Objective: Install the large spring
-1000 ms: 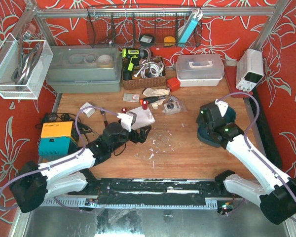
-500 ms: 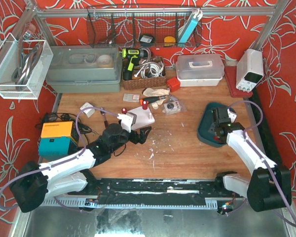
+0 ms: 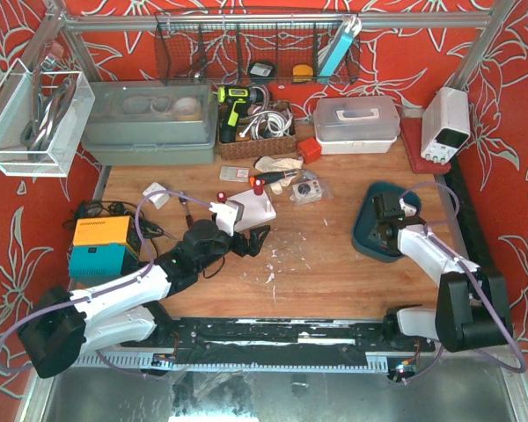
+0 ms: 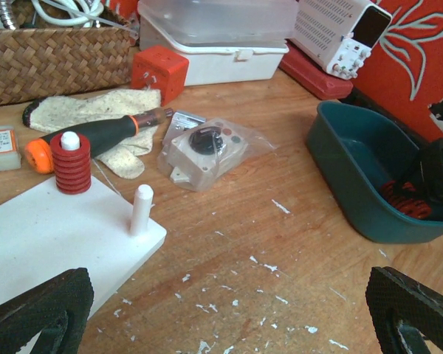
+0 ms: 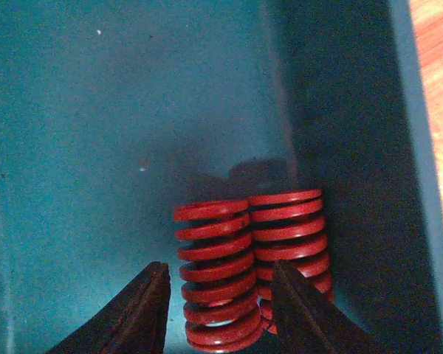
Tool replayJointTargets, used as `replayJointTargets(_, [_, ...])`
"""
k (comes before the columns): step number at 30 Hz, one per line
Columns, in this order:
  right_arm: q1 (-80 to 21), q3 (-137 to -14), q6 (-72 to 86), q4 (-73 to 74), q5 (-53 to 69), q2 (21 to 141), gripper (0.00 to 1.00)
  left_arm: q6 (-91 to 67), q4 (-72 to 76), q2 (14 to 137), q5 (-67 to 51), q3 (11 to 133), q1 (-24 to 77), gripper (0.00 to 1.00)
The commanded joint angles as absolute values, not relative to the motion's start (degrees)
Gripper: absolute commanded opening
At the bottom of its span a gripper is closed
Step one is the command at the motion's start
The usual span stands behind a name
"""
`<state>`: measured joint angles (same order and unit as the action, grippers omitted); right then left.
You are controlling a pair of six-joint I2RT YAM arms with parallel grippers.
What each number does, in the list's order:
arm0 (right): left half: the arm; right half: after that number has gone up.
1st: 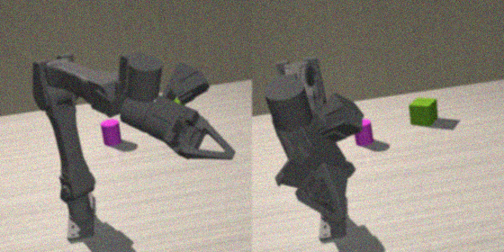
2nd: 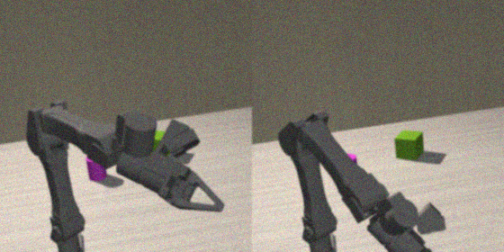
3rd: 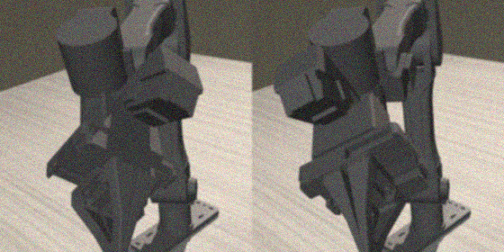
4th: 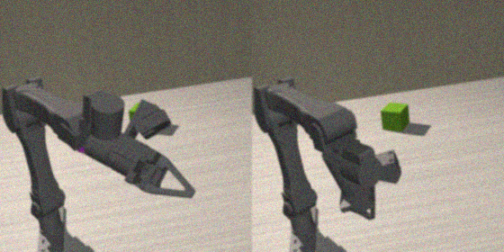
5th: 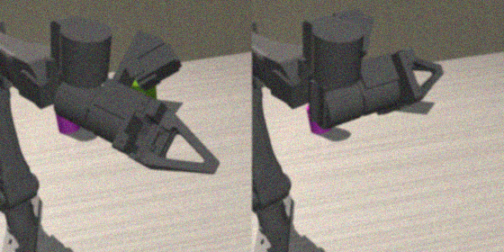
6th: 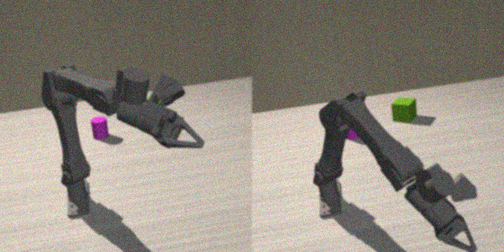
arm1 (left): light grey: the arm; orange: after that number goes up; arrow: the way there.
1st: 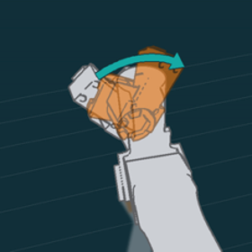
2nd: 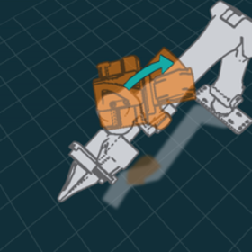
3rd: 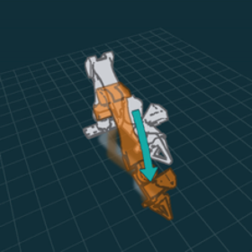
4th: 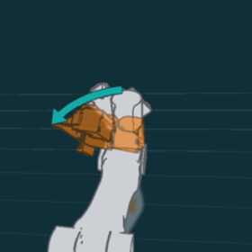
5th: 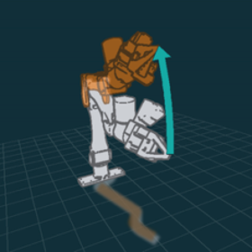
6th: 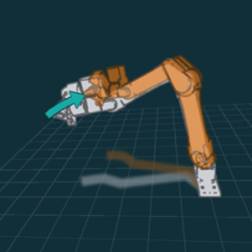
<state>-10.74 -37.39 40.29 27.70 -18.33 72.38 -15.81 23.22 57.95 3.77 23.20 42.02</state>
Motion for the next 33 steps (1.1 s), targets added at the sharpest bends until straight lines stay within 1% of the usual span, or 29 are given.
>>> replayJointTargets(1, [-10.35, -36.57, 41.82, 26.36, -18.03, 74.70, 0.42, -14.96, 24.82, 58.22, 4.12, 23.99, 42.45, 1.00])
replayJointTargets(9, [-10.35, -36.58, 42.65, 23.69, -16.06, 79.20, 0.46, -14.74, 25.09, 59.29, 4.39, 24.04, 42.58, 1.00])
replayJointTargets(15, [-10.35, -36.88, 41.86, 21.91, -16.38, 82.21, 0.45, -14.68, 25.39, 59.84, 4.35, 24.02, 42.63, 1.00])
replayJointTargets(19, [-10.32, -36.10, 41.10, 19.76, -15.36, 81.82, 0.41, -14.66, 25.46, 60.33, 4.48, 24.14, 42.67, 1.00])
replayJointTargets(23, [-10.33, -33.74, 40.39, 16.31, -14.24, 79.41, 0.31, -14.52, 25.49, 60.47, 4.65, 24.11, 42.71, 1.00])
replayJointTargets(26, [-10.34, -32.43, 39.88, 14.37, -13.73, 77.38, 0.26, -14.41, 25.40, 60.50, 4.99, 24.09, 42.72, 1.00])
replayJointTargets(33, [-10.44, -30.97, 39.87, 13.13, -14.70, 70.70, 0.20, -14.33, 25.40, 60.77, 4.99, 24.21, 42.76, 1.00])
